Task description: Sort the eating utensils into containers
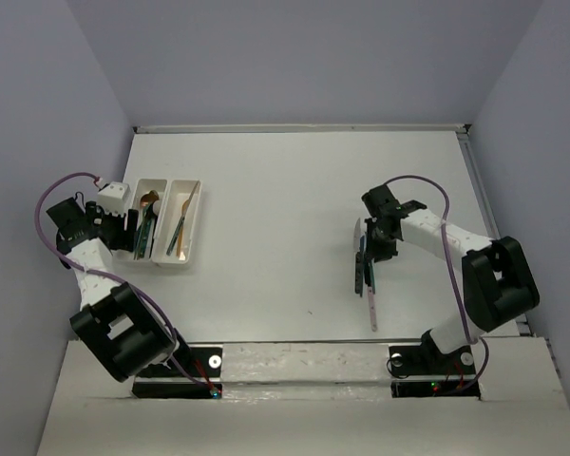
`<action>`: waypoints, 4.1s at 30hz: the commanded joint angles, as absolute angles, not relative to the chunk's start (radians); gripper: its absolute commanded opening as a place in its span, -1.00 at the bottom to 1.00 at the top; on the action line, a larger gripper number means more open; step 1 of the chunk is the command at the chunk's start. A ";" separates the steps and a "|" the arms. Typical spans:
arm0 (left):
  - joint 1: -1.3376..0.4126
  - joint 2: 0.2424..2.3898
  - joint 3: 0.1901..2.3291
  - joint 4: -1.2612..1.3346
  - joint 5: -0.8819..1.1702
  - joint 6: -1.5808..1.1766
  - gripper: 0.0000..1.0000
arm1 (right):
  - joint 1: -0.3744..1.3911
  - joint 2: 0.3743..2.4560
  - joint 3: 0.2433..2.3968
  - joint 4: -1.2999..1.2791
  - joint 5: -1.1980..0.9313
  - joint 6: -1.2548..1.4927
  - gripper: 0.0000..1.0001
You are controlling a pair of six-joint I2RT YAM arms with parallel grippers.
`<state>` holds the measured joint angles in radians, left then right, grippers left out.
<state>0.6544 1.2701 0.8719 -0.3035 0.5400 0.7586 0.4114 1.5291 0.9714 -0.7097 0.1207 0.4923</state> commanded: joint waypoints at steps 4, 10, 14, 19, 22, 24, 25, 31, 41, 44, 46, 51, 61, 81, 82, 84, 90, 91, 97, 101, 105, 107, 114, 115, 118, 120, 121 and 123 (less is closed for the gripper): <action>0.655 1.266 0.879 -0.287 0.552 0.762 0.52 | 0.408 1.626 1.003 -0.649 0.121 0.477 -0.49; 0.653 1.269 0.865 -0.275 0.545 0.769 0.51 | 0.408 1.644 0.997 -0.649 0.170 0.492 -0.52; 0.655 1.269 0.862 -0.275 0.543 0.767 0.52 | 0.408 1.658 0.983 -0.664 0.205 0.509 -0.53; 0.655 1.262 0.862 -0.275 0.543 0.767 0.52 | 0.408 1.687 0.992 -0.690 0.270 0.517 -0.53; 0.655 1.261 0.862 -0.275 0.540 0.767 0.51 | 0.408 1.721 1.006 -0.699 0.290 0.512 -0.51; 0.655 1.256 0.862 -0.275 0.540 0.769 0.52 | 0.399 1.746 1.018 -0.699 0.302 0.505 -0.52; 0.655 1.256 0.861 -0.273 0.538 0.769 0.52 | 0.399 1.755 1.023 -0.699 0.305 0.502 -0.53; 0.655 1.253 0.856 -0.270 0.537 0.770 0.52 | 0.390 1.816 1.043 -0.652 0.244 0.448 -0.67; 0.653 1.258 0.861 -0.267 0.525 0.767 0.51 | 0.390 1.647 1.095 -0.679 0.374 0.472 -1.00; 0.653 1.258 0.861 -0.267 0.528 0.765 0.52 | 0.390 1.522 1.138 -0.652 0.327 0.474 -1.00; 0.655 1.255 0.858 -0.265 0.528 0.761 0.52 | 0.423 1.380 1.155 -0.553 0.276 0.469 -1.00; 0.655 1.256 0.854 -0.239 0.543 0.729 0.52 | 0.619 1.252 1.170 -0.316 0.311 0.564 -1.00; 0.655 1.241 0.853 -0.241 0.519 0.735 0.51 | 0.908 1.836 1.500 0.353 0.017 0.775 -1.00; 0.655 1.235 0.834 -0.236 0.480 0.764 0.52 | 1.011 2.674 2.359 0.178 0.075 1.049 -1.00; 0.655 1.230 0.838 -0.238 0.485 0.764 0.52 | 1.011 2.665 2.344 0.176 0.102 1.048 -1.00; 0.655 1.223 0.847 -0.248 0.505 0.764 0.53 | 1.011 2.652 2.309 0.176 0.133 1.028 -1.00; 0.644 1.207 0.897 -0.284 0.563 0.724 0.54 | 1.020 2.614 2.273 0.178 0.156 0.974 -0.69; 0.638 1.207 0.903 -0.288 0.566 0.718 0.54 | 1.020 2.609 2.270 0.178 0.153 0.966 -0.60; 0.543 1.189 0.933 -0.313 0.569 0.669 0.53 | 1.029 2.543 2.203 0.184 0.158 0.924 -0.28; 0.431 1.186 0.923 -0.288 0.516 0.638 0.54 | 1.029 2.459 2.129 0.210 0.178 0.861 -0.21; 0.336 1.224 0.930 -0.256 0.451 0.588 0.53 | 1.029 2.358 2.045 0.213 0.192 0.760 -0.21; 0.287 1.252 0.943 -0.250 0.436 0.562 0.54 | 1.029 2.274 1.994 0.213 0.221 0.723 -0.21; 0.157 1.363 0.980 -0.186 0.325 0.514 0.53 | 0.950 2.002 1.625 0.213 0.247 0.689 -0.20; 0.147 1.364 0.985 -0.178 0.312 0.511 0.53 | 0.940 1.973 1.624 0.213 0.247 0.690 -0.21; 0.121 1.432 1.000 -0.140 0.259 0.496 0.50 | 0.917 1.869 1.465 0.221 0.268 0.687 -0.21; 0.101 1.462 1.012 -0.117 0.227 0.485 0.48 | 0.907 1.807 1.372 0.224 0.290 0.670 -0.21; 0.095 1.489 1.019 -0.109 0.219 0.480 0.46 | 0.907 1.789 1.344 0.224 0.308 0.664 -0.21; 0.086 1.512 1.032 -0.092 0.190 0.469 0.43 | 0.897 1.755 1.298 0.229 0.322 0.660 -0.21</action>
